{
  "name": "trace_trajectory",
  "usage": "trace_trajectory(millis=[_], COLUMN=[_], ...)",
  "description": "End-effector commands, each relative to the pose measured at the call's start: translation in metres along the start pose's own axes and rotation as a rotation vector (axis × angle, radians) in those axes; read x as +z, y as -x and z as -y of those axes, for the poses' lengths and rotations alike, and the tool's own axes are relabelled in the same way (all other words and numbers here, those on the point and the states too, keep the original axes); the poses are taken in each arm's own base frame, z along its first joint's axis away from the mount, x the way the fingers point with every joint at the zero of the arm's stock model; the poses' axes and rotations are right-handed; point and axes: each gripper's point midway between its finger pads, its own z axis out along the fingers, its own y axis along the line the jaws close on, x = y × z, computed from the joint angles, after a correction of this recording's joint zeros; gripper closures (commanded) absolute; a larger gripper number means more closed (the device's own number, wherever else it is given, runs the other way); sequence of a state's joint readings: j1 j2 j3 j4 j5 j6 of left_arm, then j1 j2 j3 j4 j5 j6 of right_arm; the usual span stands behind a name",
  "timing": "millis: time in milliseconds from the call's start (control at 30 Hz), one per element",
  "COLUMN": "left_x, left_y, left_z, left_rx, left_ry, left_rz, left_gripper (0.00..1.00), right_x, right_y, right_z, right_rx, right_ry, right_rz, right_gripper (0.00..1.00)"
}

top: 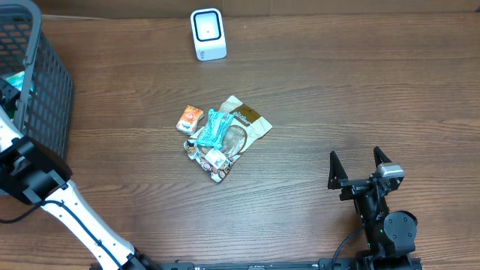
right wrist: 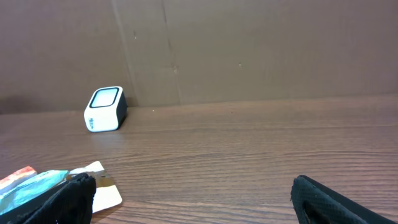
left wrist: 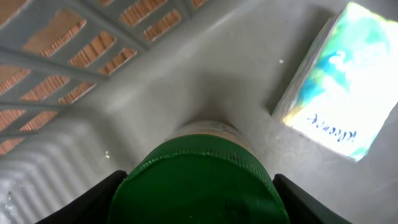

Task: Scan the item barcode
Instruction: 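Lower the left gripper onto the green-capped jar and grasp it, then lift the jar out and set it on the table left of the pile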

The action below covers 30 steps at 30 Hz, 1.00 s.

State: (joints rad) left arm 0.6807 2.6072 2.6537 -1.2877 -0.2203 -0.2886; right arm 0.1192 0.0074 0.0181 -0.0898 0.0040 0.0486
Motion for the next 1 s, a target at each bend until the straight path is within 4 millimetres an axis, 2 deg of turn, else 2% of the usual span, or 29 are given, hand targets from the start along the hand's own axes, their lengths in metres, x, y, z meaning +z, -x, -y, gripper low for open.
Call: trace_trajectory(millis=[0, 167, 333, 400, 500, 533, 600, 700, 833, 933, 967], left_x=[-0.070, -0.164, -0.276, -0.331, -0.382, -0.415, -0.437, -0.453, -0.454, -0.445, -0.442], left_y=[0.029, 0.045, 0.041, 0.027, 0.005, -0.016, -0.038, -0.070, -0.118, -0.149, -0.157], left_z=[-0.001, -0.006, -0.015, -0.018, -0.021, -0.020, -0.019, -0.009, 0.024, 0.050, 0.061], left_rx=[-0.034, -0.057, -0.062, -0.044, -0.021, 0.004, 0.031, 0.082, 0.213, 0.359, 0.421], left_ry=[-0.080, -0.196, -0.342, -0.426, -0.512, -0.571, -0.610, -0.644, -0.692, -0.676, -0.678], left_rz=[0.129, 0.273, 0.433, 0.503, 0.556, 0.579, 0.582, 0.548, 0.426, 0.346, 0.333], left_gripper=[0.40, 0.41, 0.42, 0.42, 0.42, 0.42, 0.41, 0.42, 0.42, 0.45, 0.50], right_x=[0.000, 0.000, 0.000, 0.000, 0.000, 0.000, 0.000, 0.000, 0.000, 0.000, 0.000], right_y=[-0.003, -0.003, -0.003, -0.003, -0.003, -0.003, -0.003, -0.003, -0.003, -0.003, -0.003], right_z=[-0.001, -0.001, -0.001, -0.001, -0.001, -0.001, -0.001, -0.001, -0.001, -0.001, -0.001], right_rx=[0.004, 0.004, 0.004, 0.004, 0.004, 0.004, 0.004, 0.004, 0.004, 0.004, 0.004], right_ry=[0.009, 0.009, 0.009, 0.009, 0.009, 0.009, 0.009, 0.009, 0.009, 0.009, 0.009], right_rz=[-0.001, -0.001, -0.001, -0.001, -0.001, -0.001, -0.001, -0.001, -0.001, -0.001, -0.001], right_gripper=[0.00, 0.00, 0.00, 0.00, 0.00, 0.00, 0.00, 0.00, 0.00, 0.00, 0.00])
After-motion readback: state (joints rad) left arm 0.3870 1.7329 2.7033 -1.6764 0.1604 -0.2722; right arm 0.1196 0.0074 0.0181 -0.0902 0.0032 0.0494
